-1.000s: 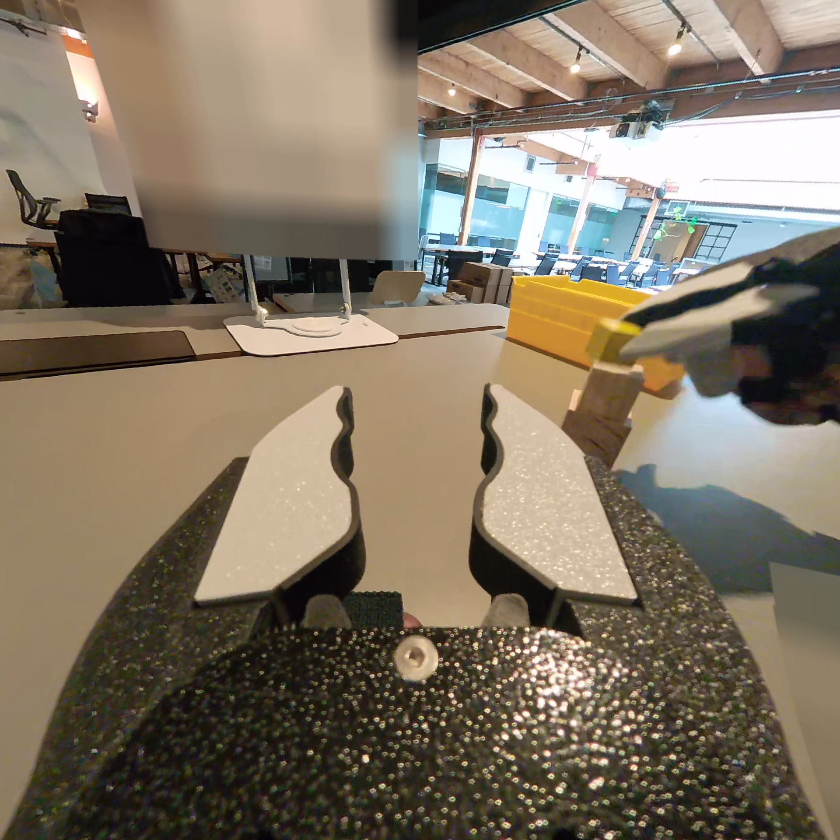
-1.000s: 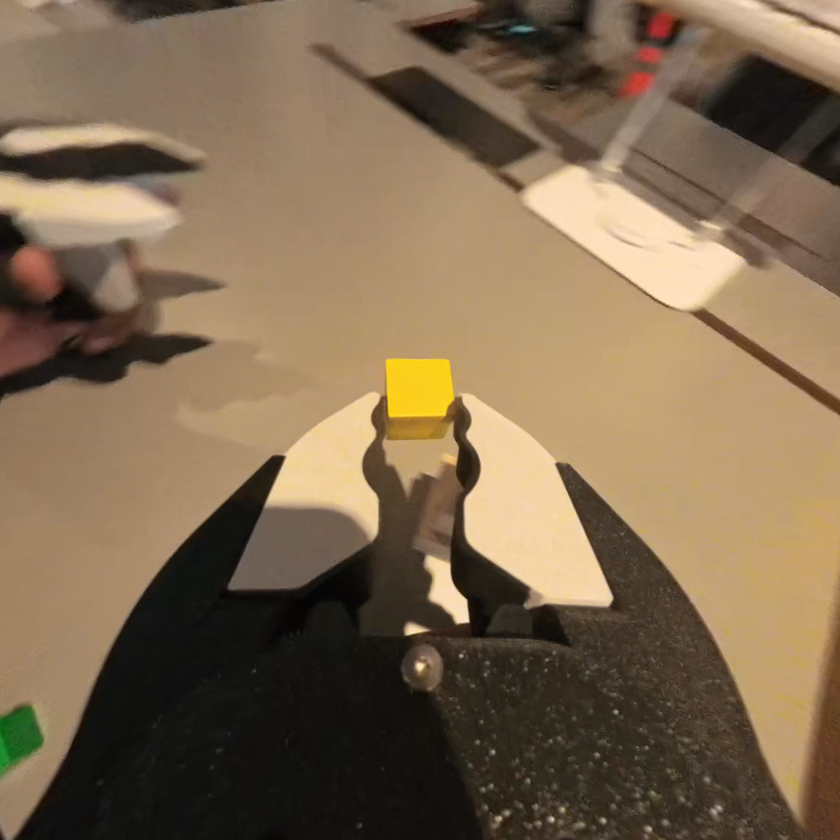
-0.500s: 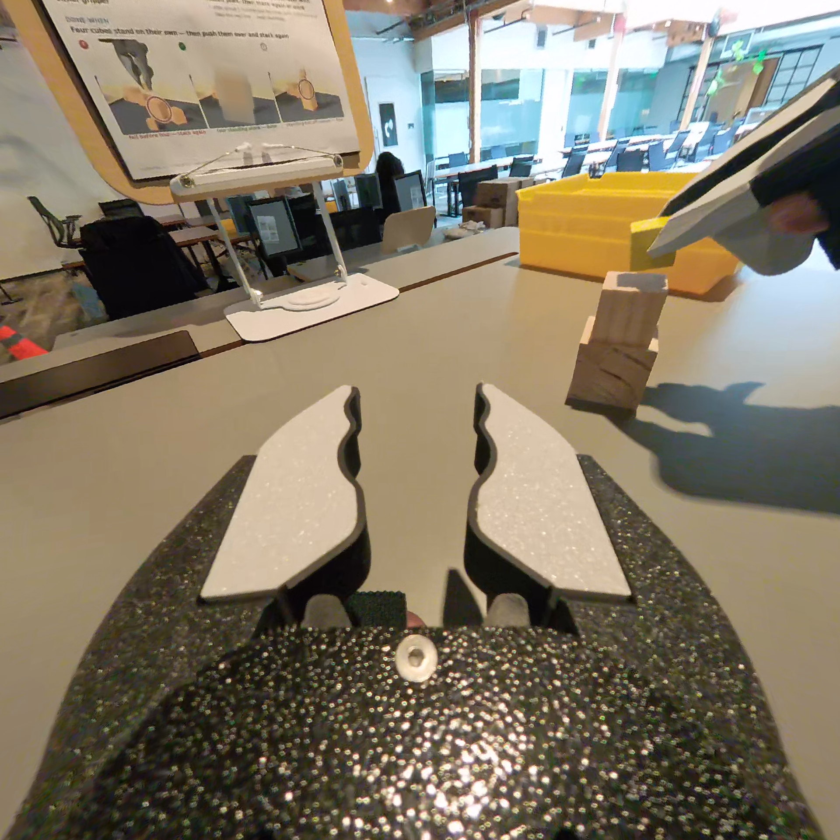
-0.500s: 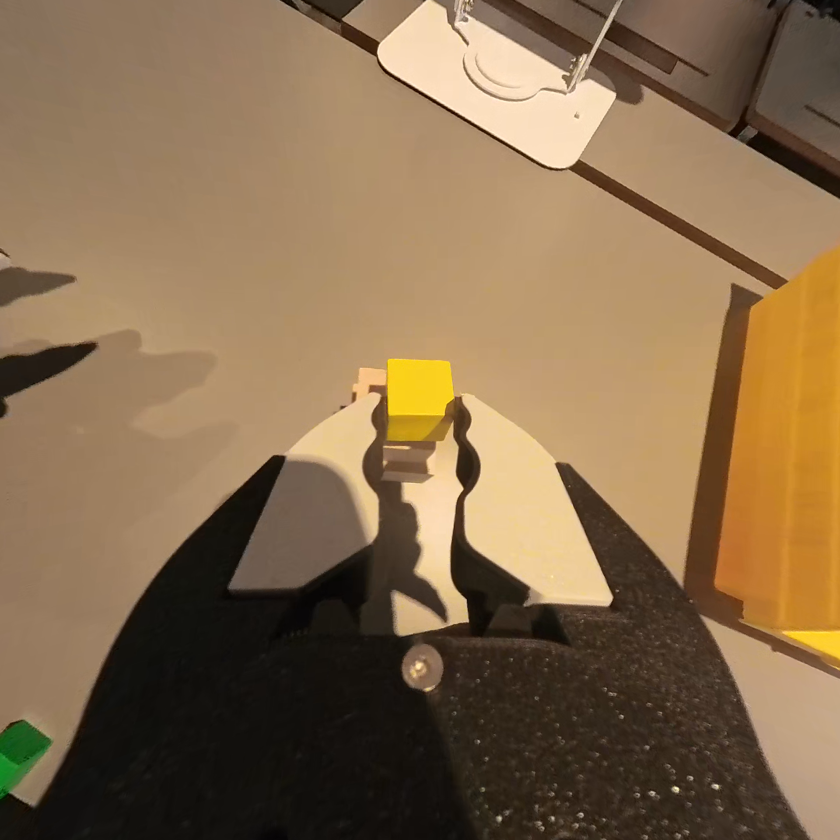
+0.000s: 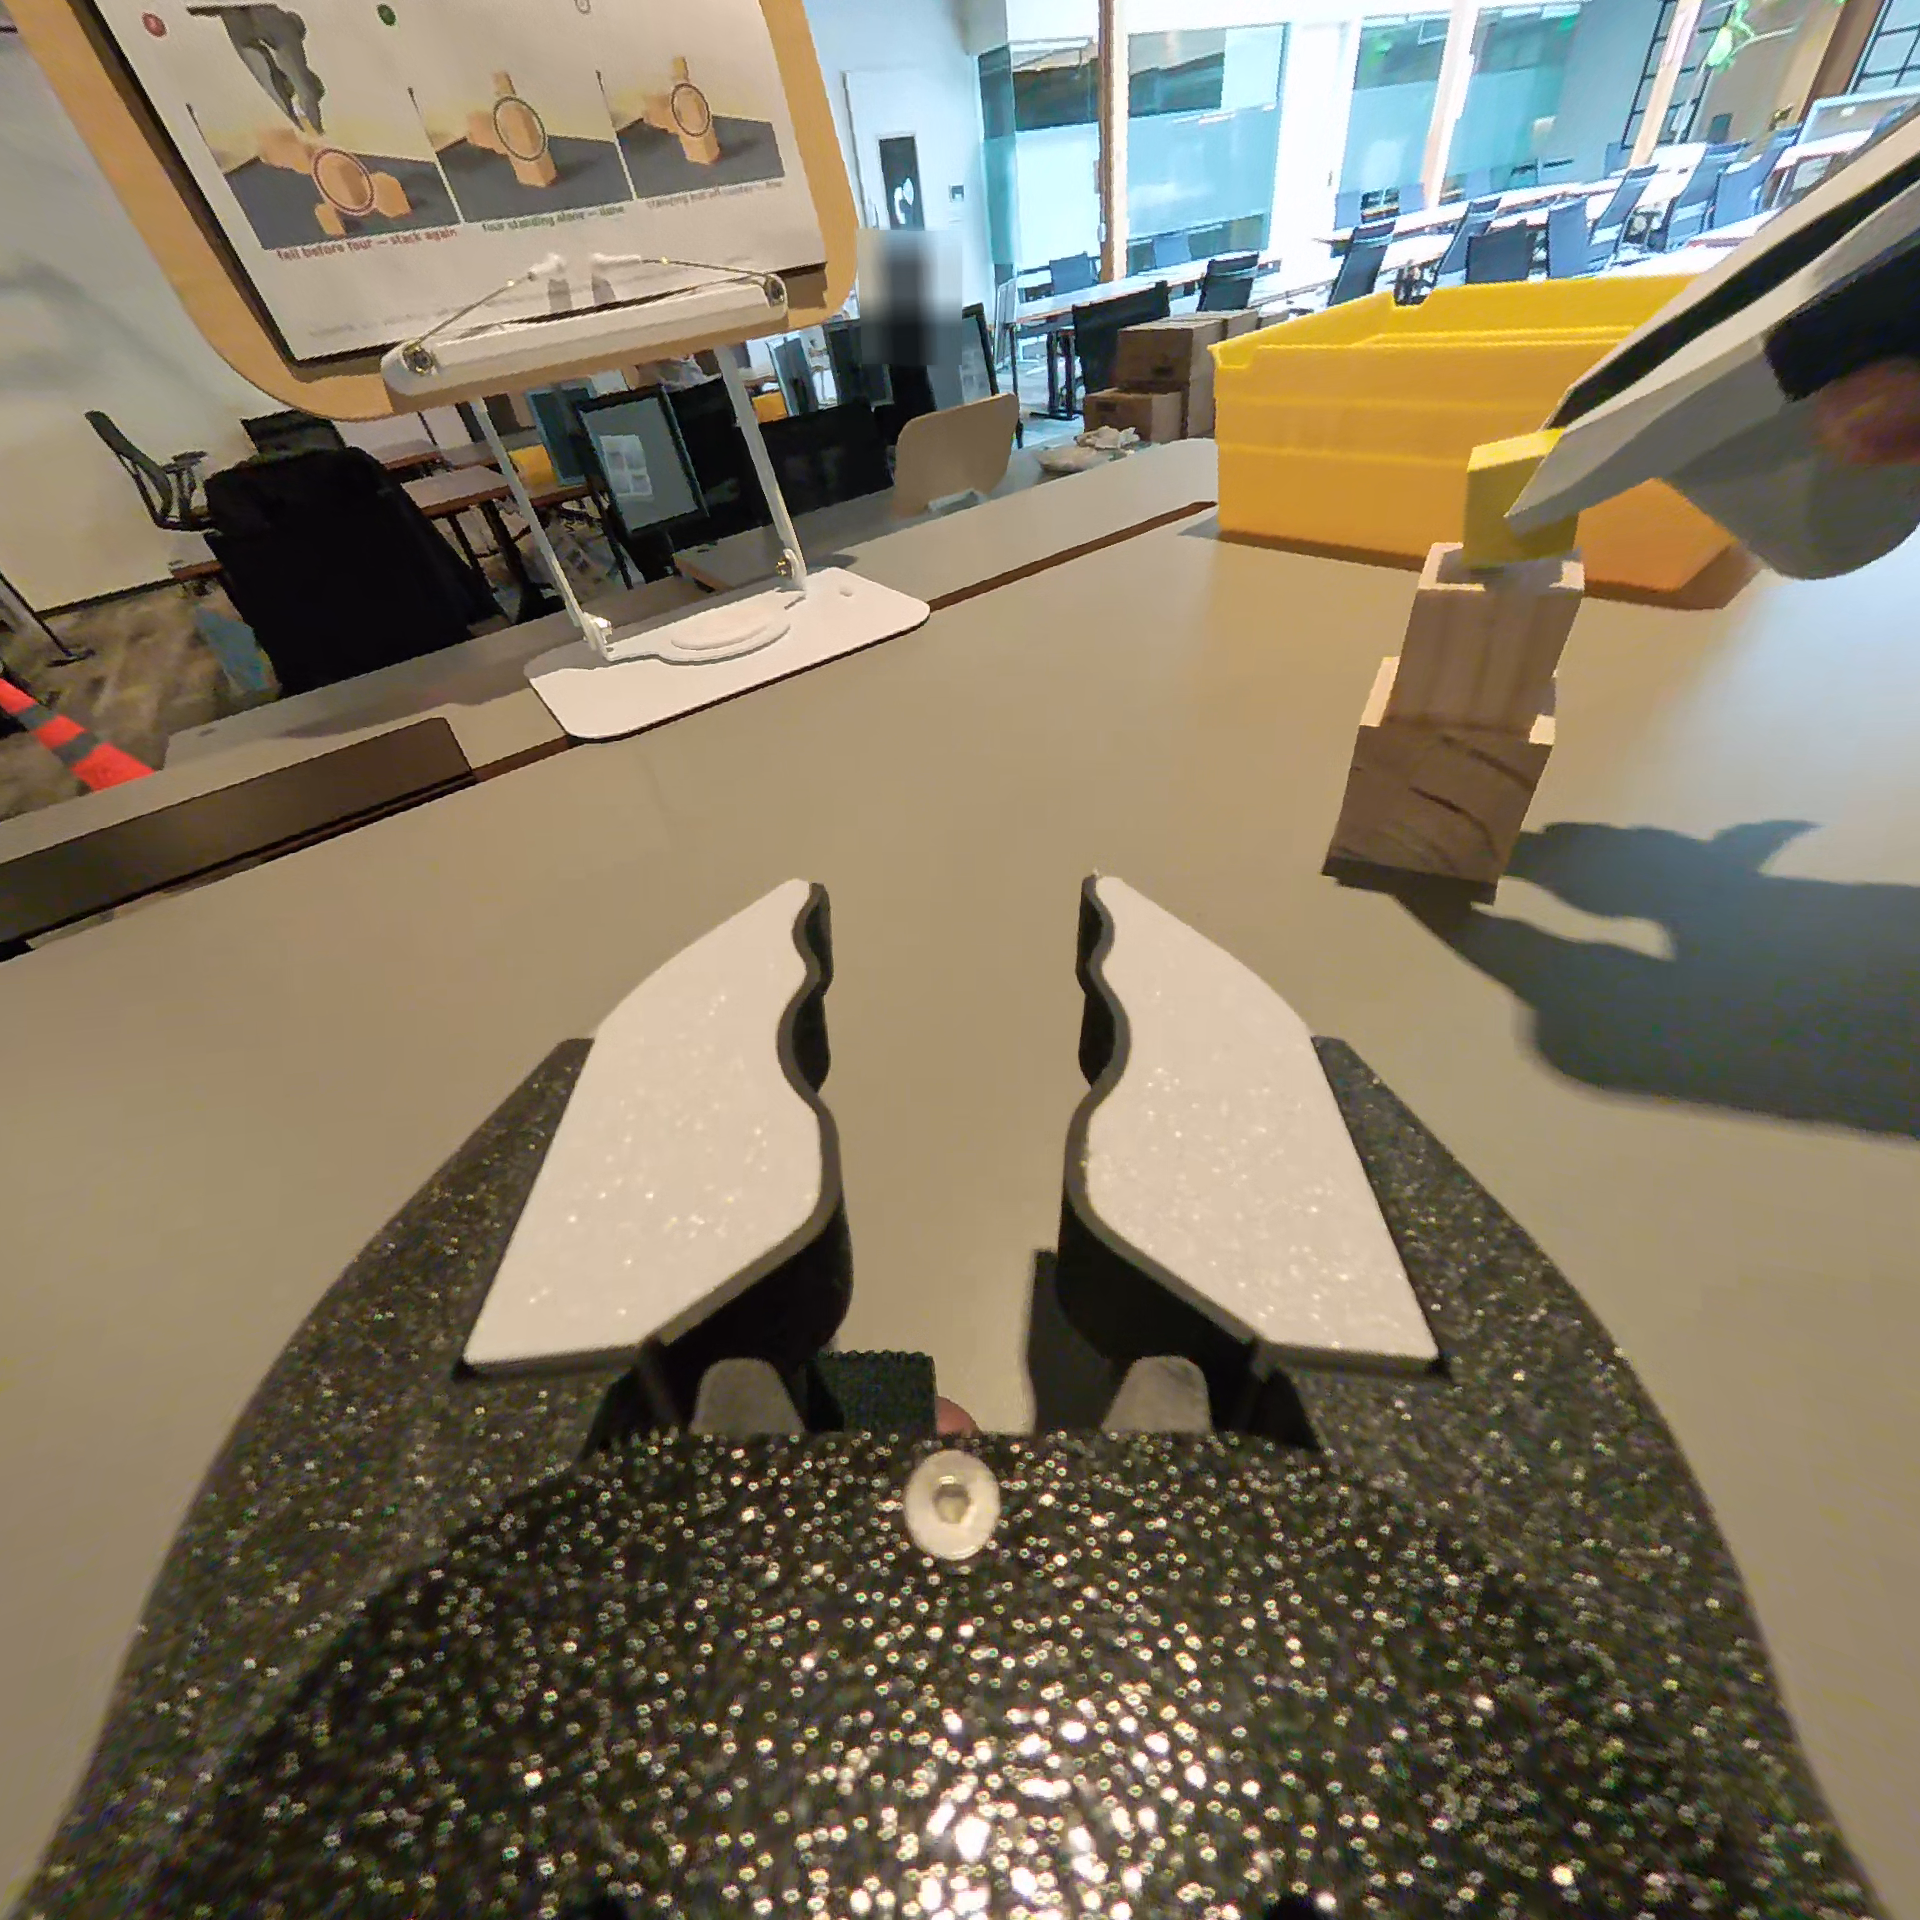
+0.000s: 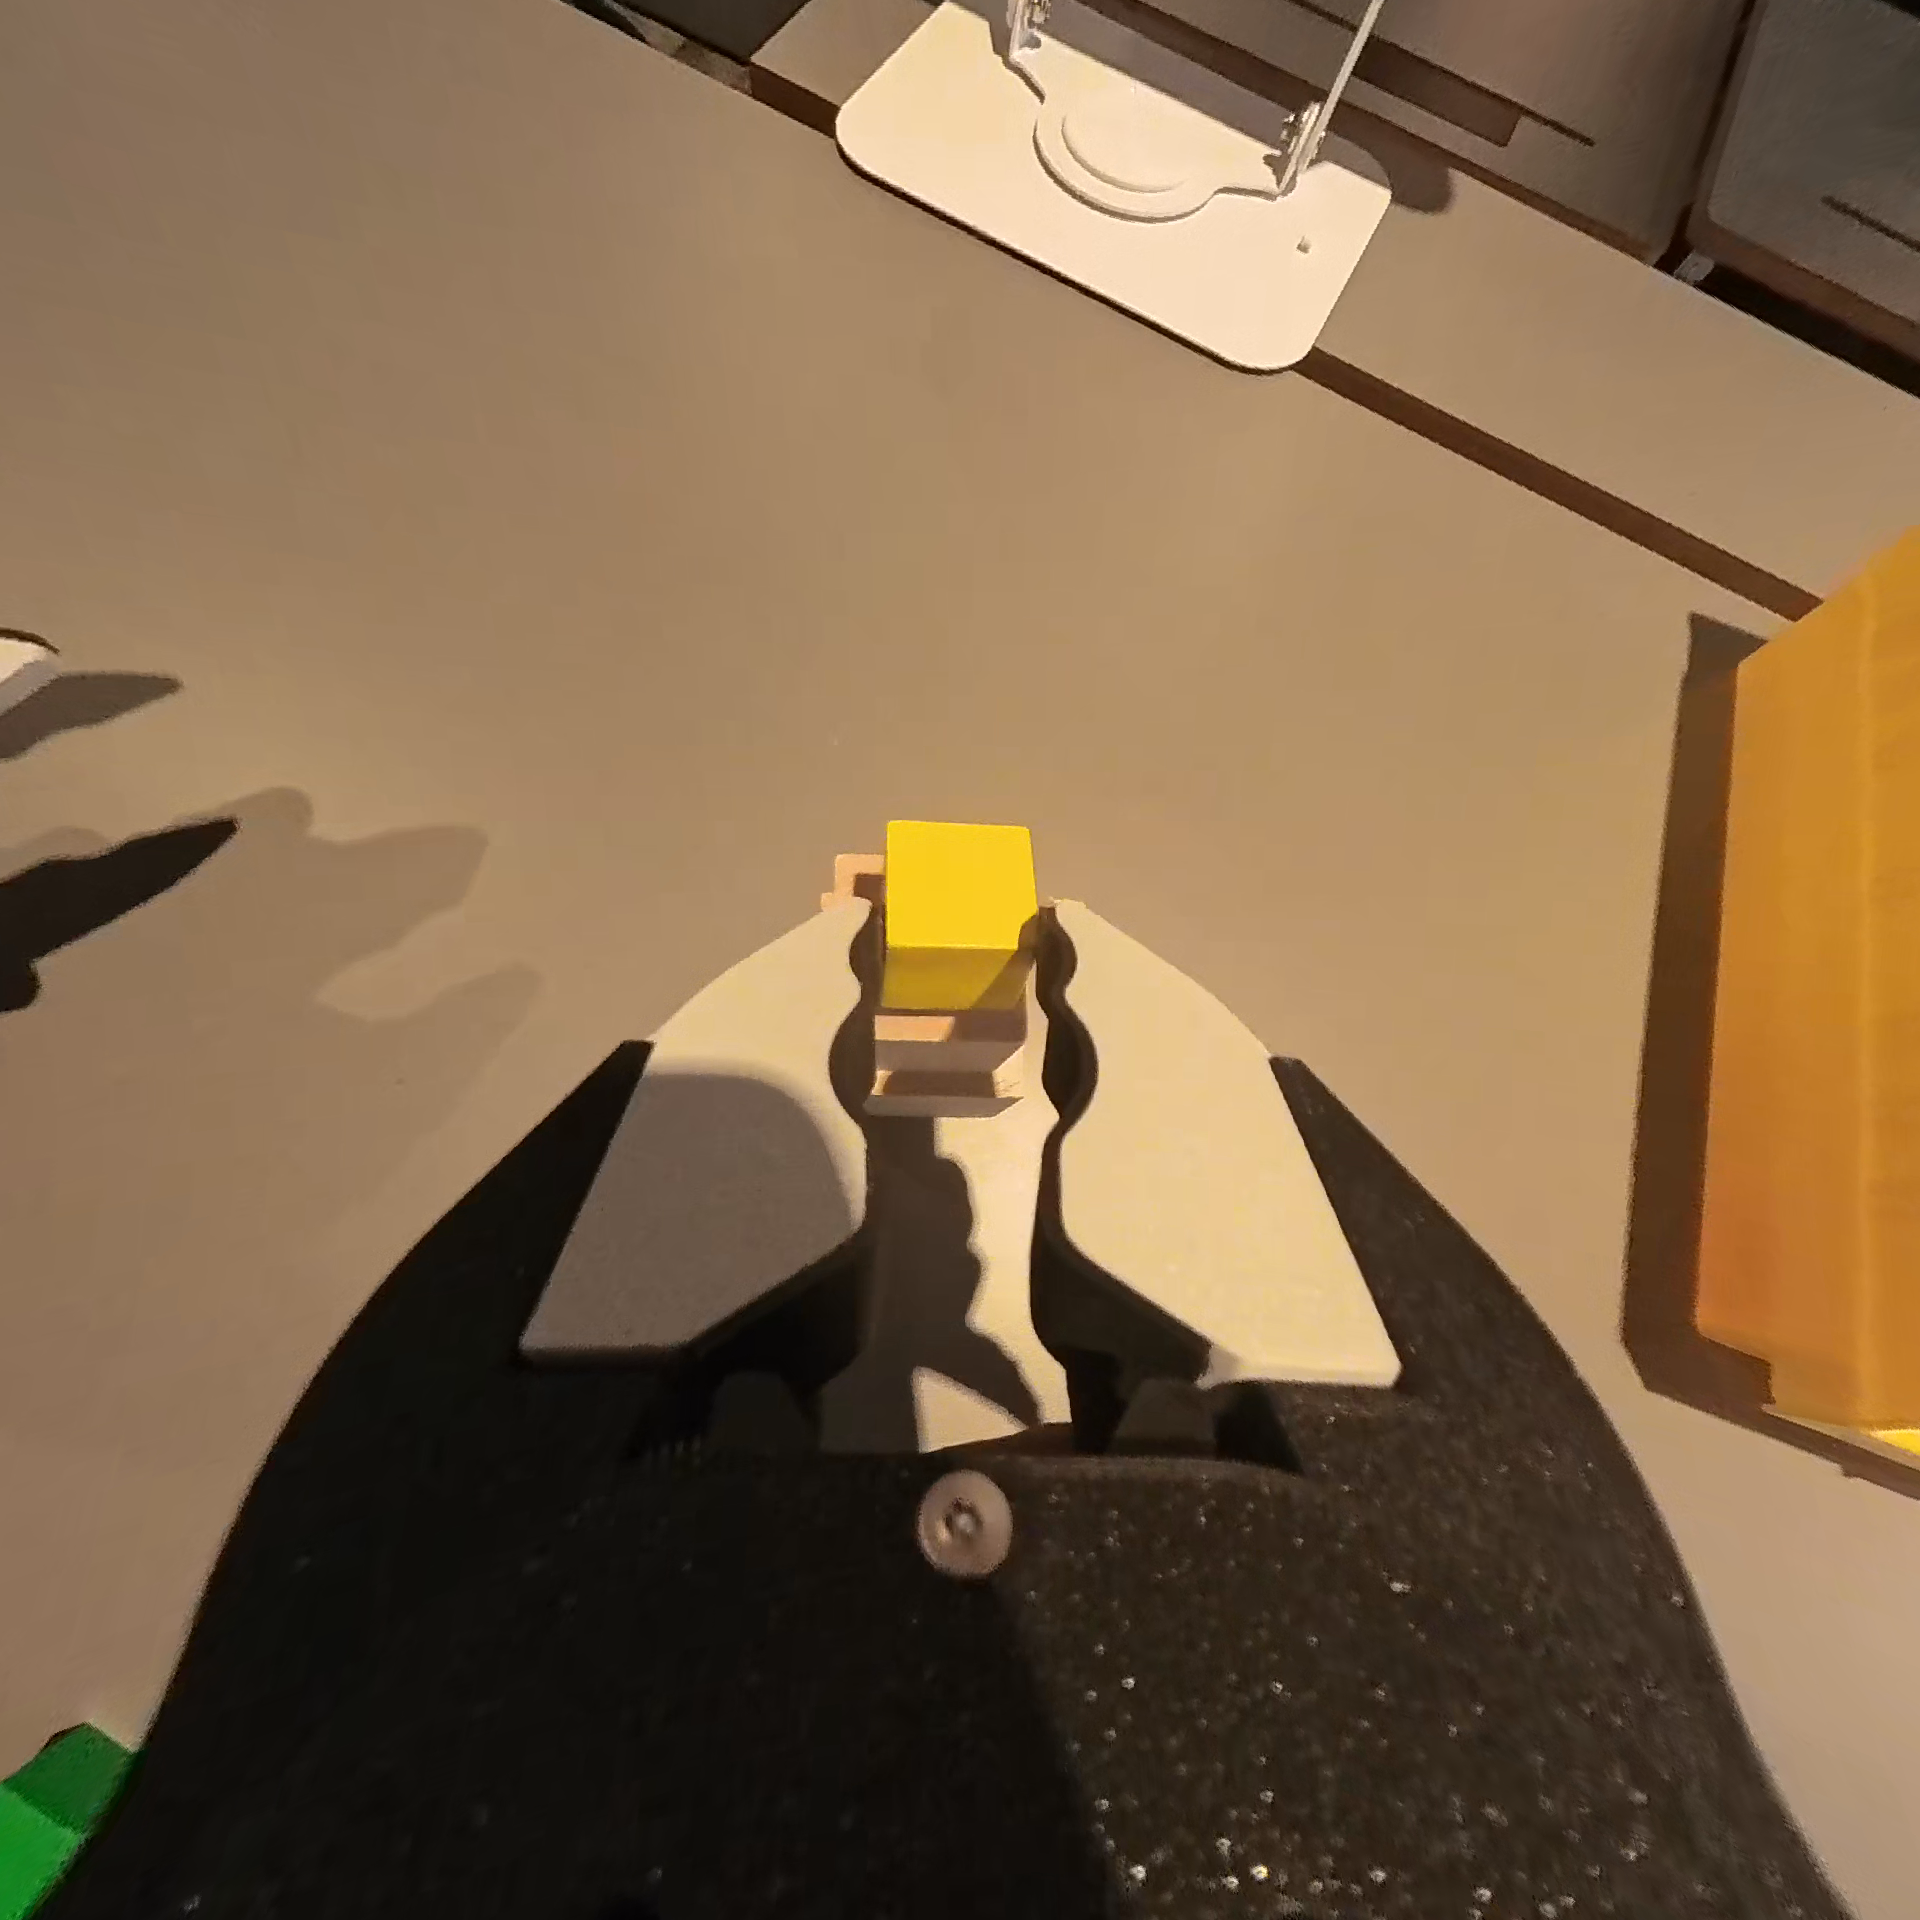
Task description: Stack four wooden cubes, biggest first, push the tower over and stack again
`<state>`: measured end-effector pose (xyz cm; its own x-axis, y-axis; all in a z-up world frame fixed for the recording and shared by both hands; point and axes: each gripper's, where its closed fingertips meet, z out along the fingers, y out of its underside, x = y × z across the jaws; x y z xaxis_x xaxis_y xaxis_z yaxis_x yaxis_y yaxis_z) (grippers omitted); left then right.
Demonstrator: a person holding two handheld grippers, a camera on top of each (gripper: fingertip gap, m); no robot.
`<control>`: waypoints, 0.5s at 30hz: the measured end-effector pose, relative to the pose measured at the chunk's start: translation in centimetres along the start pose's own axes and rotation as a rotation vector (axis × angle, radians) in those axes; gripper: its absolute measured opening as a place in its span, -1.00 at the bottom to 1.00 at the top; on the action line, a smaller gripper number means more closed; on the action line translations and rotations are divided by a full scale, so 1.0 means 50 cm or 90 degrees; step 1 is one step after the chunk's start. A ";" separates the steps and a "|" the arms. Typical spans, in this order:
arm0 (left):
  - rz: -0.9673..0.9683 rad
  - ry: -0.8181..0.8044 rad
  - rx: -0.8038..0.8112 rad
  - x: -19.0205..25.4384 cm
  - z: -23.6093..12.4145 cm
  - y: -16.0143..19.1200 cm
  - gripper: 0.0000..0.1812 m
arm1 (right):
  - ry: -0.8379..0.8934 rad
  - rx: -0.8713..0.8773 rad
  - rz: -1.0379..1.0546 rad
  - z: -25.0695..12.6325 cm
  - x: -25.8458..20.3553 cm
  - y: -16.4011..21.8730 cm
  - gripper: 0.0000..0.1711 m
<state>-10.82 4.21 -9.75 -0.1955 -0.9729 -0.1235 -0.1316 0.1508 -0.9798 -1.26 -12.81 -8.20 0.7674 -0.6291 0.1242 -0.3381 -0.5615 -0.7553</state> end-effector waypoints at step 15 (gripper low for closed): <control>0.012 0.001 -0.009 0.005 0.000 0.003 -0.51 | 0.023 -0.004 0.016 0.003 -0.005 0.005 -0.68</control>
<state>-10.88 4.01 -9.95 -0.2002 -0.9695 -0.1414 -0.1413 0.1713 -0.9750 -1.47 -12.71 -8.53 0.7381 -0.6624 0.1282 -0.3608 -0.5481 -0.7546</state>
